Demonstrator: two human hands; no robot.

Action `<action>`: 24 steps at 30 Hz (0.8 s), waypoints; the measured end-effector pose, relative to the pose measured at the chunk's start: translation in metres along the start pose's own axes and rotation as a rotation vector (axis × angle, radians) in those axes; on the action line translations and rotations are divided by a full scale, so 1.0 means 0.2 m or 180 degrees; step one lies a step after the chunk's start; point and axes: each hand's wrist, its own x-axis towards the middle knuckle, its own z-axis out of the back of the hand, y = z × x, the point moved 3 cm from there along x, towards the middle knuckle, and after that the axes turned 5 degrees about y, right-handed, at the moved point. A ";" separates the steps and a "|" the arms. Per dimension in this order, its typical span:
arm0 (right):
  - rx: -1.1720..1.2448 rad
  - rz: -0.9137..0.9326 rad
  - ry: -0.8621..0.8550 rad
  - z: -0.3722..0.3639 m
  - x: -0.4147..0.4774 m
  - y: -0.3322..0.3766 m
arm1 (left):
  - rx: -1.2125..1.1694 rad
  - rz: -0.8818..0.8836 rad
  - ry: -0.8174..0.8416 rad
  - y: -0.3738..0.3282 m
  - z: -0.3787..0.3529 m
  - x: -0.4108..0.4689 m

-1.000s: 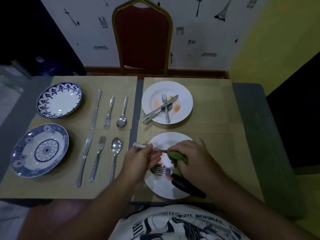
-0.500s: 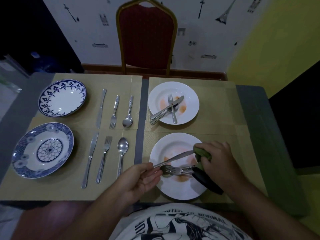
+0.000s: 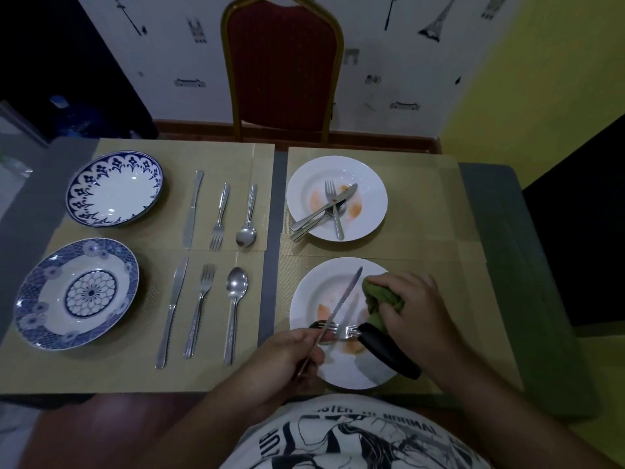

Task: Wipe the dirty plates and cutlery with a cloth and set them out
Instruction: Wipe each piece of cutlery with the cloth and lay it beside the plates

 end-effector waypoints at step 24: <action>-0.0309 0.0030 0.0003 0.02 0.08 -0.02 | 0.0248 -0.0145 -0.0393 0.07 0.06 0.05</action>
